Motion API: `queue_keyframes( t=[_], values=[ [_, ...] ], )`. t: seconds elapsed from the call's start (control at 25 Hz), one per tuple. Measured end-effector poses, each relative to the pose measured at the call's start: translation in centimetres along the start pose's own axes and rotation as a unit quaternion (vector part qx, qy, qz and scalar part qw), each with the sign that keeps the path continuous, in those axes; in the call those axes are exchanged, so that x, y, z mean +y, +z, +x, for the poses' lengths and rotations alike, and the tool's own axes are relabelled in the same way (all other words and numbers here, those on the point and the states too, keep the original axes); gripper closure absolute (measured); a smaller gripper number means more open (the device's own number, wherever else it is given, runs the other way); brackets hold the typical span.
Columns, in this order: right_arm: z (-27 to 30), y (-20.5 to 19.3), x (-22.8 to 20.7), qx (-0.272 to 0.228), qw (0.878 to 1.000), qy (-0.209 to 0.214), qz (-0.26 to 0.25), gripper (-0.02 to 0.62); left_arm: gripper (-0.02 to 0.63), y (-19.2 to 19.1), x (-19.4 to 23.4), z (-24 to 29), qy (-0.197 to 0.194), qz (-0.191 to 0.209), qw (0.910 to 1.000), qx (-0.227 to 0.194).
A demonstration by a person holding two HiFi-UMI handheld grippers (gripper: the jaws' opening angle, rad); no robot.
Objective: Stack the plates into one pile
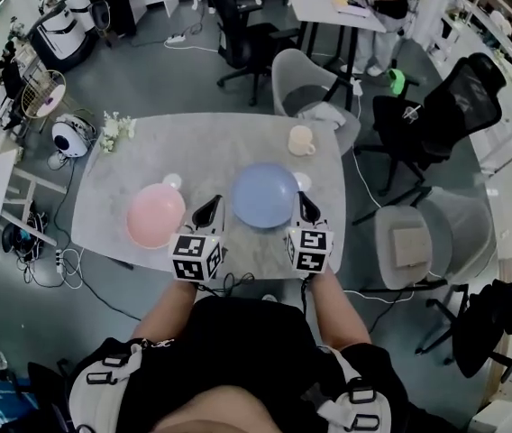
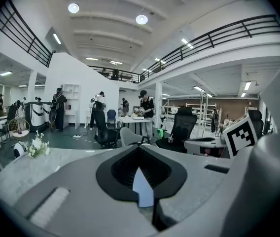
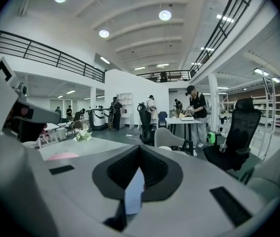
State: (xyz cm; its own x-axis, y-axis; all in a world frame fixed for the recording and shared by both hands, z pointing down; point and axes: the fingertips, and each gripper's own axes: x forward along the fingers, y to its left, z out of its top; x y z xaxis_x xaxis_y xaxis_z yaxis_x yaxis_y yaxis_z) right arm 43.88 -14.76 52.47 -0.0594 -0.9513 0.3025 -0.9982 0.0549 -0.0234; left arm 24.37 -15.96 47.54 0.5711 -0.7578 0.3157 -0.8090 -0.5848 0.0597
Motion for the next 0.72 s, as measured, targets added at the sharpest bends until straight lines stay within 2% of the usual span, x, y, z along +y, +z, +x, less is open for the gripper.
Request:
queue_keyframes(
  t=[0.2,0.36,0.48,0.56,0.72],
  values=[
    [1.6,-3.0,-1.3,0.046,0.995,-0.031,0.08,0.588,0.601,1.3,1.0,-0.9,0.002,0.007,1.0,-0.006],
    [2.8,-5.9,-2.5,0.084,0.99,-0.06,0.099,0.583,0.601,1.7,2.4,-1.6,0.017,-0.004,0.9997,-0.019],
    [3.7,-8.5,-3.1,0.111,0.984,-0.078,0.113,0.544,0.601,1.2,3.2,-2.1,0.025,-0.014,0.9994,-0.018],
    [4.1,-10.6,-3.4,0.133,0.979,-0.088,0.127,0.52,0.601,0.8,3.6,-2.6,0.029,-0.019,0.9993,-0.015],
    [5.0,-14.0,-4.2,0.17,0.967,-0.103,0.159,0.516,0.601,0.9,4.5,-3.1,0.04,-0.024,0.9987,-0.018]
  ],
)
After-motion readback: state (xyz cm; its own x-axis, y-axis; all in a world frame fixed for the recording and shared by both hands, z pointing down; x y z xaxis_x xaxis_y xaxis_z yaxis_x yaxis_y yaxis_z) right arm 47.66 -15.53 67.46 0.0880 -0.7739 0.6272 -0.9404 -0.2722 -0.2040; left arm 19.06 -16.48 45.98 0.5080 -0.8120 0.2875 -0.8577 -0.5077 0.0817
